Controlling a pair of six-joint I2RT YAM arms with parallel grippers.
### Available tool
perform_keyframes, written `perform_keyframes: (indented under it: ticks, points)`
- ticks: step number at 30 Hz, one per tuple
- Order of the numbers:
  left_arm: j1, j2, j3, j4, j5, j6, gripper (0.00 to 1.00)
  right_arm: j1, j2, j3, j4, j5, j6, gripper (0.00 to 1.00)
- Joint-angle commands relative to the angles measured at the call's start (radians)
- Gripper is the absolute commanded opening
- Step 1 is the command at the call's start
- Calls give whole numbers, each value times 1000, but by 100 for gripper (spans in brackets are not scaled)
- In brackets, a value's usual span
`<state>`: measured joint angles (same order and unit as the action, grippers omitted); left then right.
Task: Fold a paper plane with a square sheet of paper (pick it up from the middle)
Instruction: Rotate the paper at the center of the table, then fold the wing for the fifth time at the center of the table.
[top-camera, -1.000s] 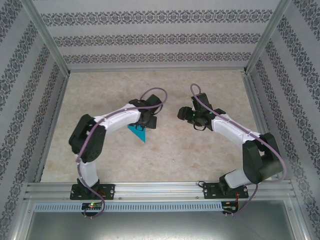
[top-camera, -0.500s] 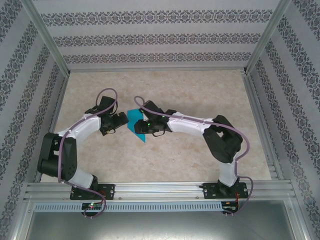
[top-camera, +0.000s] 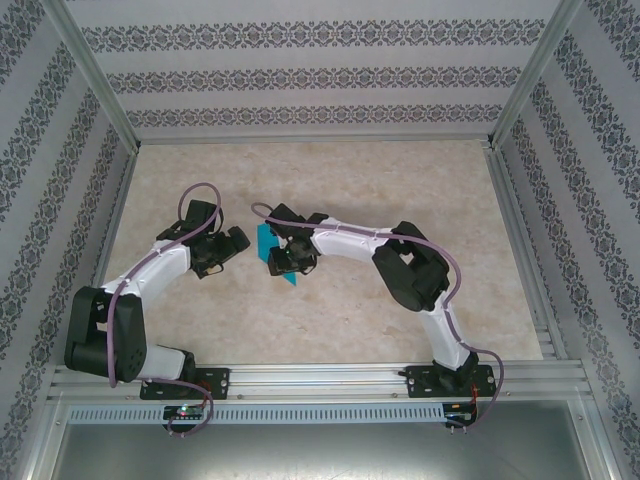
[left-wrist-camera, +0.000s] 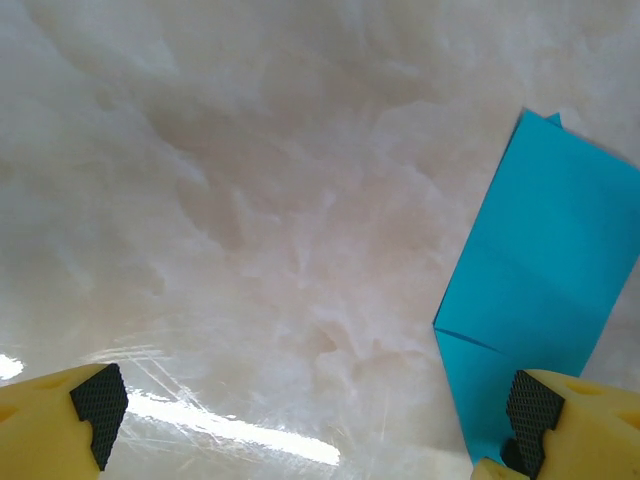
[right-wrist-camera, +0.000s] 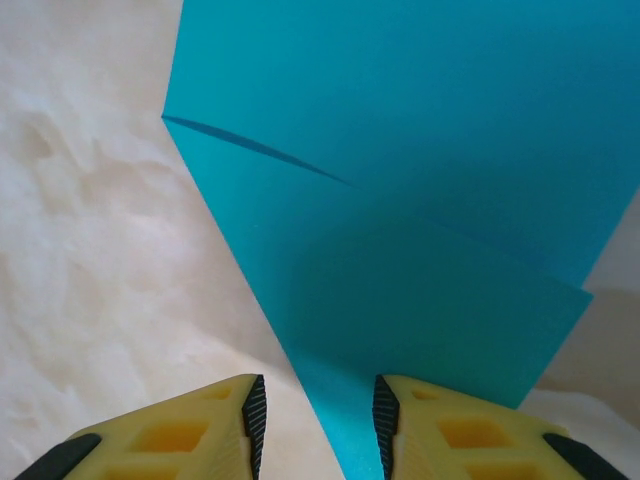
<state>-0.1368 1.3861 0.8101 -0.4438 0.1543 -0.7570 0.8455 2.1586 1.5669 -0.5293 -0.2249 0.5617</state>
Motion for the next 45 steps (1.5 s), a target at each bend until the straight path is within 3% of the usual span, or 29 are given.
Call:
perform_keyframes:
  ticks: [1, 7, 10, 15, 19, 29, 32, 37, 45]
  points:
    - [10, 10, -9, 40, 37, 20, 100, -30, -5, -45, -92, 18, -132, 38]
    - [10, 13, -13, 61, 102, 48, 100, -94, -125, -224, -88, -70, -365, 40]
    - [8, 13, -24, 94, 158, 42, 100, -119, -207, -283, -75, -71, -410, 41]
    - [-14, 10, -40, 148, 236, 18, 100, -125, -342, -347, 48, -105, -298, 43]
    - [-43, 9, -51, 200, 293, -27, 100, -129, -391, -392, 156, -25, -122, 43]
    - [-137, 37, -78, 305, 354, -147, 96, -166, -282, -372, 216, -55, -11, 38]
    - [-165, 74, -76, 345, 378, -180, 92, -185, -264, -382, 227, -62, 5, 37]
    - [-209, 164, -64, 433, 438, -237, 76, -226, -239, -432, 285, -121, 41, 36]
    - [-222, 245, -17, 434, 452, -249, 57, -307, -240, -541, 412, -266, 121, 34]
